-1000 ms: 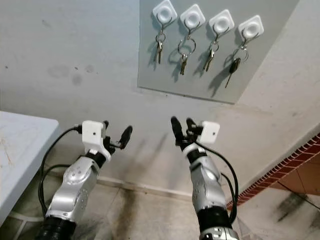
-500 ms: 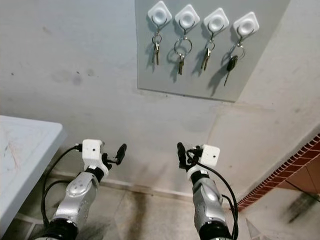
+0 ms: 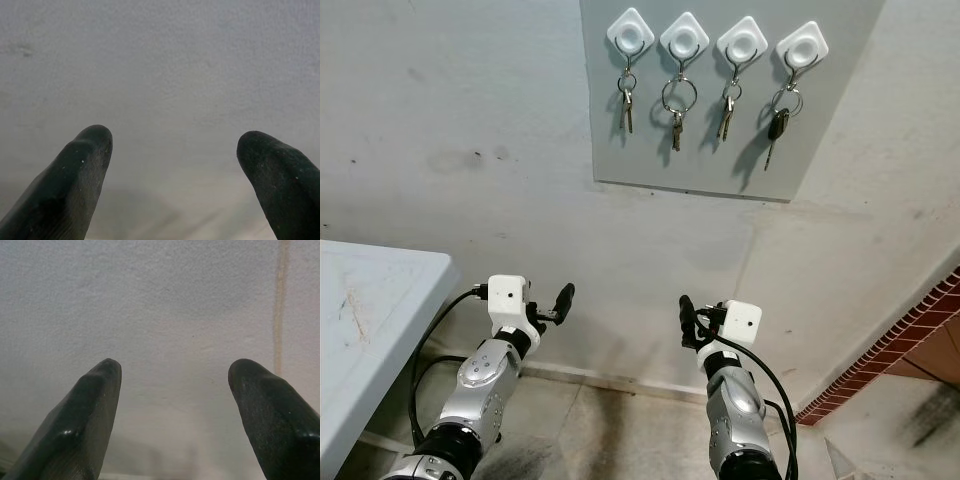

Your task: Hang keys on a hook

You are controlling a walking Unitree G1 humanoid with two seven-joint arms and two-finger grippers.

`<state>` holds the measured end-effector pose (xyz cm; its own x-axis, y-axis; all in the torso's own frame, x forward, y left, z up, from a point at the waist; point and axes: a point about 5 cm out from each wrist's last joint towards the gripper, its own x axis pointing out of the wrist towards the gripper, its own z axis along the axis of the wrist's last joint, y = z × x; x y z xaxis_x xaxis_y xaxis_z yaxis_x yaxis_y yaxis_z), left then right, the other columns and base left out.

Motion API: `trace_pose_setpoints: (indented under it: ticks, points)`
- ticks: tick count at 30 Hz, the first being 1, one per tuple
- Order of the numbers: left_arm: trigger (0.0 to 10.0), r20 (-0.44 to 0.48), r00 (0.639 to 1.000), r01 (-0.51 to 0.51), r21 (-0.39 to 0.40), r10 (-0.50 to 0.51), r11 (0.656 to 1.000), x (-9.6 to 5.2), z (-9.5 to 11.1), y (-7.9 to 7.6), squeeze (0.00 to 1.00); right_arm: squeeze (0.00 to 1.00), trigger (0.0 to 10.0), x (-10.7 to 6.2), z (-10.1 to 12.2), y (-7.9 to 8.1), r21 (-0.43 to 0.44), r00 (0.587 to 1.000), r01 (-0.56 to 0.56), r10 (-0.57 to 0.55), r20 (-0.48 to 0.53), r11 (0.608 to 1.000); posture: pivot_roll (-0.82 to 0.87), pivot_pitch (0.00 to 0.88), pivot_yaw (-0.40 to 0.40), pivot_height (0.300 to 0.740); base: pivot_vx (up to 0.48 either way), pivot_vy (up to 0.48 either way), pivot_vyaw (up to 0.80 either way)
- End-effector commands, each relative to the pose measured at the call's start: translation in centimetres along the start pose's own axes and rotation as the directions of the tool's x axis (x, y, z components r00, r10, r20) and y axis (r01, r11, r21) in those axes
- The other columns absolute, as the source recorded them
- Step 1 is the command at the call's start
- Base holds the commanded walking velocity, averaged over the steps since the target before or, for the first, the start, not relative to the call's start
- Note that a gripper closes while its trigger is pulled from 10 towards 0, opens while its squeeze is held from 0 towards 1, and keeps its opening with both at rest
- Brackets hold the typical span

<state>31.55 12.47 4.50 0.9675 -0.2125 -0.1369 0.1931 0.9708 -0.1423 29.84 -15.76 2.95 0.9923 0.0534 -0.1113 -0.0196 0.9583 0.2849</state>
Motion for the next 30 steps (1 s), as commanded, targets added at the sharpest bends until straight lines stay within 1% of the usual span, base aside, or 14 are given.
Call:
trace_pose_setpoints:
  ticks: [1, 4, 7, 10, 12, 15, 20, 27, 28, 30]
  points:
    - [10.0, 0.003, 1.0, 0.003, 0.011, -0.003, 1.0, 0.1, 0.1, 0.2, 0.0, 0.0, 10.0, -0.3, -0.3, -0.2, -0.005, 1.0, 0.007, -0.007, -0.006, 1.0, -0.06, 0.065, 0.063, 0.74, 0.0, 0.0, 0.0]
    - [10.0, -0.001, 1.0, 0.008, 0.012, -0.008, 1.0, 0.2, 0.1, 0.1, 0.0, 0.0, 10.0, -0.4, -0.1, -0.2, -0.004, 1.0, -0.003, 0.003, 0.009, 1.0, -0.08, 0.069, 0.067, 0.74, 0.0, 0.0, 0.0]
    - [10.0, -0.002, 1.0, 0.003, -0.004, -0.003, 1.0, 0.3, 0.1, 0.2, 0.0, 0.0, 10.0, -0.4, -0.1, -0.2, -0.009, 1.0, -0.005, 0.005, 0.012, 1.0, -0.09, 0.073, 0.067, 0.74, 0.0, 0.0, 0.0]
    - [10.0, -0.015, 1.0, 0.003, 0.011, -0.003, 1.0, 0.4, -0.1, 0.1, 0.0, 0.0, 10.0, -0.6, -0.4, -0.2, -0.009, 1.0, 0.0, 0.0, -0.001, 1.0, -0.1, 0.082, 0.063, 0.74, 0.0, 0.0, 0.0]
    - [10.0, -0.022, 1.0, 0.0, -0.005, 0.0, 1.0, 0.4, -0.2, 0.1, 0.0, 0.0, 10.0, -0.6, -0.5, 0.1, -0.011, 1.0, -0.004, 0.004, -0.004, 1.0, -0.14, 0.107, 0.068, 0.74, 0.0, 0.0, 0.0]
    - [10.0, -0.03, 1.0, 0.009, 0.002, -0.009, 1.0, 0.4, -0.3, 0.0, 0.0, 0.0, 10.0, -0.6, -0.4, 0.2, -0.012, 1.0, -0.004, 0.004, -0.001, 1.0, -0.15, 0.114, 0.066, 0.74, 0.0, 0.0, 0.0]
    - [10.0, -0.042, 0.999, 0.023, -0.003, -0.023, 1.0, 0.4, -0.7, -0.6, 0.0, 0.0, 10.0, -0.5, -0.2, 0.1, -0.024, 1.0, -0.014, 0.014, -0.002, 1.0, -0.19, 0.129, 0.056, 0.74, 0.0, 0.0, 0.0]
    - [10.0, -0.064, 0.997, 0.053, -0.008, -0.053, 0.999, 0.6, -1.2, -1.8, 0.0, 0.0, 10.0, -0.4, 0.4, -0.1, -0.057, 0.997, -0.077, 0.077, 0.003, 0.995, -0.2, 0.109, 0.061, 0.74, 0.0, 0.0, 0.0]
    - [10.0, -0.061, 0.996, 0.066, 0.013, -0.066, 0.998, 0.8, -1.0, -2.2, 0.0, 0.0, 10.0, -0.2, 0.4, -0.3, -0.075, 0.997, -0.073, 0.073, -0.006, 0.995, -0.18, 0.105, 0.065, 0.74, 0.0, 0.0, 0.0]
    - [10.0, -0.046, 0.996, 0.076, 0.038, -0.074, 0.996, 1.0, -0.6, -2.4, 0.0, 0.0, 10.0, -0.2, 0.5, -0.3, -0.101, 0.997, -0.077, 0.077, -0.005, 0.992, -0.16, 0.097, 0.065, 0.74, 0.0, 0.0, 0.0]
